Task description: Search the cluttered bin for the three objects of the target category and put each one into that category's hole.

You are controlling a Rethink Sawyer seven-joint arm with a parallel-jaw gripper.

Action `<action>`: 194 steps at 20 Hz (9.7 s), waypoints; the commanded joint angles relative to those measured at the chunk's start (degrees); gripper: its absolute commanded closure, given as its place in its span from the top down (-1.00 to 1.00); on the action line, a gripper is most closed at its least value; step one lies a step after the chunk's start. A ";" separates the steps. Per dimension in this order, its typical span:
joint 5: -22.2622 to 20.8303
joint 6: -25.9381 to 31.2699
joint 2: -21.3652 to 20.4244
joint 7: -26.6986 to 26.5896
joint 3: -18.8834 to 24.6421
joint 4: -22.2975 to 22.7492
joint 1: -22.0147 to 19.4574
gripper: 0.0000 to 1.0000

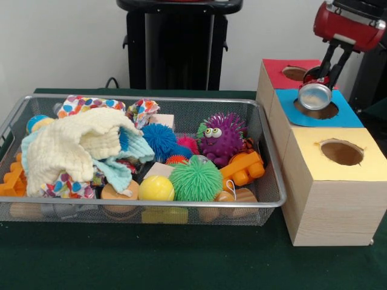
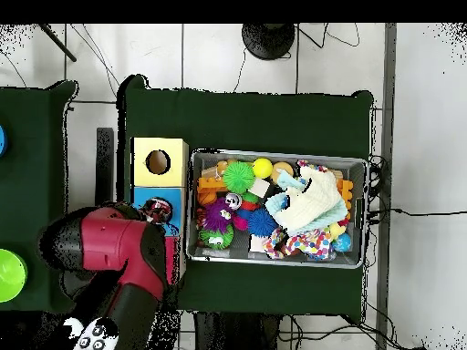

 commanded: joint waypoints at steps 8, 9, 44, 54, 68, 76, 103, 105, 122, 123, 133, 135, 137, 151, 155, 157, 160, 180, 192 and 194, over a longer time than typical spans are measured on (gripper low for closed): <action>2.25 6.09 4.48 18.72 0.50 -3.36 2.40 -1.00; 2.47 5.98 4.46 18.80 0.52 -3.15 2.45 -1.00; 1.20 -10.11 -13.44 -1.90 11.74 15.92 -13.58 1.00; -14.67 -6.09 -20.68 -18.49 19.15 14.55 -29.06 1.00; -22.51 -0.01 -19.47 -19.80 38.53 9.25 -46.69 1.00; -25.37 -6.76 -15.26 -12.81 38.52 10.86 -46.59 1.00; -24.51 -11.13 -13.27 -2.43 34.06 12.93 -41.48 1.00; -24.17 -11.40 -13.37 -2.39 34.50 13.51 -41.85 1.00; -5.35 -14.59 -10.76 27.45 15.55 19.08 -29.79 1.00; -4.74 -14.51 -10.80 27.71 15.45 19.42 -29.76 1.00; 8.11 -17.11 -11.91 39.77 20.58 26.02 -29.57 1.00; 11.04 -17.82 -12.25 41.65 21.55 28.20 -29.45 1.00; 13.86 -18.12 -12.54 43.50 22.09 30.04 -28.84 1.00; 13.14 -37.02 -6.67 41.49 26.13 32.91 -32.01 1.00; 11.93 -38.64 -5.84 39.16 26.69 32.23 -33.80 1.00; 11.44 -39.34 -5.47 38.53 27.15 31.95 -34.55 1.00; 11.00 -39.50 -4.93 37.34 26.38 30.95 -34.22 1.00; 18.25 -38.74 5.38 37.93 19.78 19.87 -23.29 1.00; 19.75 -24.56 6.98 37.28 13.76 12.35 -19.03 1.00; 17.58 -22.98 1.50 37.26 12.40 17.10 -19.48 1.00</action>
